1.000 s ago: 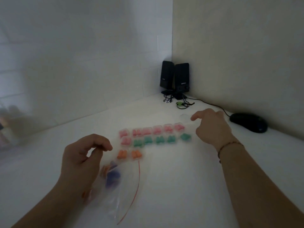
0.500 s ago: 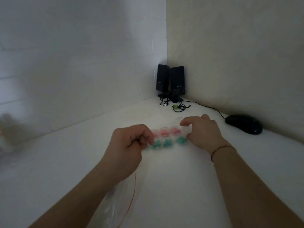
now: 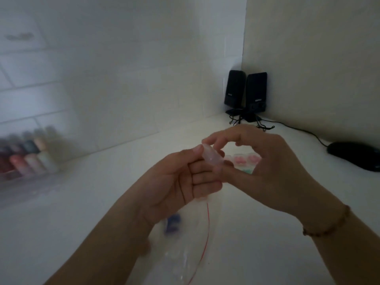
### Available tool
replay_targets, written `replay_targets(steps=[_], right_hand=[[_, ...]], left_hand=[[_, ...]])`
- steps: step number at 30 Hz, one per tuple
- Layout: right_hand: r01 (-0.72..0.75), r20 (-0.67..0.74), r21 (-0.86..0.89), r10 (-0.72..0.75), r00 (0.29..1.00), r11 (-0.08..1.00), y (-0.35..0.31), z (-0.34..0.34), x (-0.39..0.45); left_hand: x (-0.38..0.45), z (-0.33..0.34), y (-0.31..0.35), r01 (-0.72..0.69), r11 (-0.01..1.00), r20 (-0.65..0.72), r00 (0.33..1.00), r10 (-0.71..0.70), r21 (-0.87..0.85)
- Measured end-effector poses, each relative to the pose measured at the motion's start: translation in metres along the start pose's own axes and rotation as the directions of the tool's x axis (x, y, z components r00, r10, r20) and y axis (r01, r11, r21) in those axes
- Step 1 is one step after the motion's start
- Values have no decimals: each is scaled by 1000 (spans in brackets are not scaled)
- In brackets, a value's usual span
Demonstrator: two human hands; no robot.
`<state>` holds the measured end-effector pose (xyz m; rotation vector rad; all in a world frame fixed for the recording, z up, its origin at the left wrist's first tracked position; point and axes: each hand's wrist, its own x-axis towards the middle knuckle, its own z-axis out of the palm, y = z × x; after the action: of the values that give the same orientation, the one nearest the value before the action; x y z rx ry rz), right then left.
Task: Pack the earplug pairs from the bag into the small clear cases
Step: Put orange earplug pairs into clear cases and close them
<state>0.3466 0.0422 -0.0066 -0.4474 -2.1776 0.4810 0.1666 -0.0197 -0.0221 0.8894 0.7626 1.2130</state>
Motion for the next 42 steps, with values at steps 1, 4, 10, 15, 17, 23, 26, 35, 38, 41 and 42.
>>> replay_targets(steps=[1,4,10,15,17,23,26,35,38,41,42], right_hand=[[7,-13,18,-7,1000,1000,0,0,0],[70,-93,9,-69,993,997,0,2,-2],[165,-215,-87,-180,960,982,-2,7,-4],[125,-252,-232,-184,950,965,-3,11,-4],[101,-262,-264,-173,949,959,-2,13,-4],[93,-178,-389,-174,969,916,-2,15,-3],[144,-210,-407,-246,946,902,1,14,-1],[232,-342,15,-213,915,973,-6,25,-6],[227,-344,-7,-215,914,974,-4,26,-8],[185,-397,-86,-203,895,979,-4,24,-11],[154,-413,-132,-195,889,979,-3,24,-10]], left_hand=[[-1,0,2,19,999,41,999,-17,-43],[-2,-1,2,45,990,125,992,-29,-130],[0,0,-4,8,981,178,984,28,-194],[1,4,-8,-48,981,115,991,70,-189],[3,4,-10,-59,982,64,995,71,-178],[6,2,-13,-137,989,19,990,138,-57],[8,2,-12,-165,977,-3,986,166,-132],[4,6,-19,-67,983,216,971,104,-170],[4,6,-18,-64,969,225,967,119,-238],[4,6,-18,-103,957,212,963,164,-272],[4,8,-19,-112,956,200,965,170,-270]])
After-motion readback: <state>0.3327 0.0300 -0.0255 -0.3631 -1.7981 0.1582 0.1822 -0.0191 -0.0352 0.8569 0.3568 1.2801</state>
